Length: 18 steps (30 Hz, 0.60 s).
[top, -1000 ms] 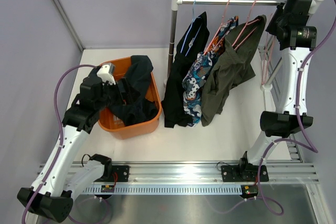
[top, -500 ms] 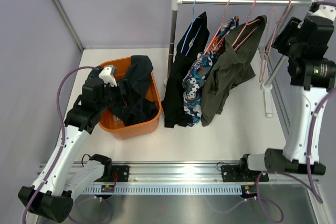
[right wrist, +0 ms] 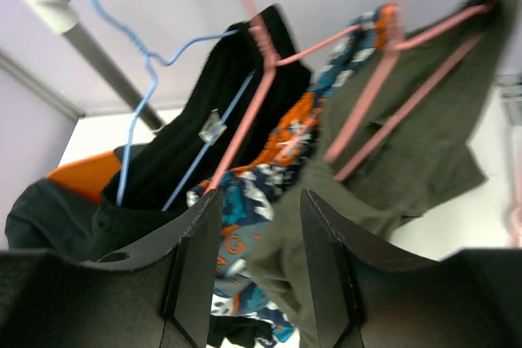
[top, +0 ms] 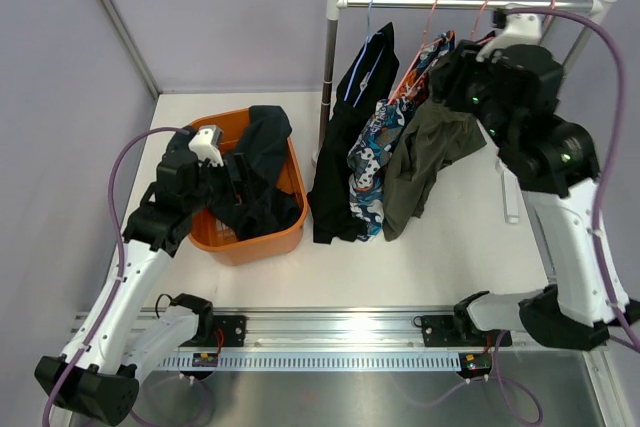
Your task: Remove the shorts from the hanger
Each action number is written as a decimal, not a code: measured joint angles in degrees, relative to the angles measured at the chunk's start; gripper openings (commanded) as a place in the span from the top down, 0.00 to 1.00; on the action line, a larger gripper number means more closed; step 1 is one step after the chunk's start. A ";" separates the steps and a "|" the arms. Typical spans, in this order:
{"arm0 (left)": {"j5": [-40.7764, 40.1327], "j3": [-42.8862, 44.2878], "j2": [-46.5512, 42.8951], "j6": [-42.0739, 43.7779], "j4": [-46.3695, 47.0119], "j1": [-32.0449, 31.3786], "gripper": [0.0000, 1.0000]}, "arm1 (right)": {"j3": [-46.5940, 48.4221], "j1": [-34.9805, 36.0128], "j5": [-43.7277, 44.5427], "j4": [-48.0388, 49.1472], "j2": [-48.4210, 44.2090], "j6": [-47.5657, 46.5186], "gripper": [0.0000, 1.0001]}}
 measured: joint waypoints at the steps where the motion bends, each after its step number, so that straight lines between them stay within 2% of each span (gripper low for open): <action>1: 0.00 -0.15 0.00 0.00 -0.02 0.00 0.01 | 0.63 1.40 0.72 0.44 1.53 0.00 0.48; 6: -0.07 -0.57 0.00 0.20 0.07 0.00 0.01 | 7.04 9.11 4.33 2.27 14.64 -0.68 0.47; 10: -0.22 -1.01 -0.24 0.42 0.11 0.00 0.01 | 15.52 12.48 7.21 2.40 25.05 -1.81 0.45; 13: -0.31 -1.01 -0.44 0.61 0.15 0.00 0.01 | 18.08 13.16 9.70 3.91 28.96 -2.69 0.42; 18: -0.33 -1.01 -0.72 0.94 0.15 0.00 0.01 | 19.50 13.14 15.15 8.46 31.43 -4.98 0.43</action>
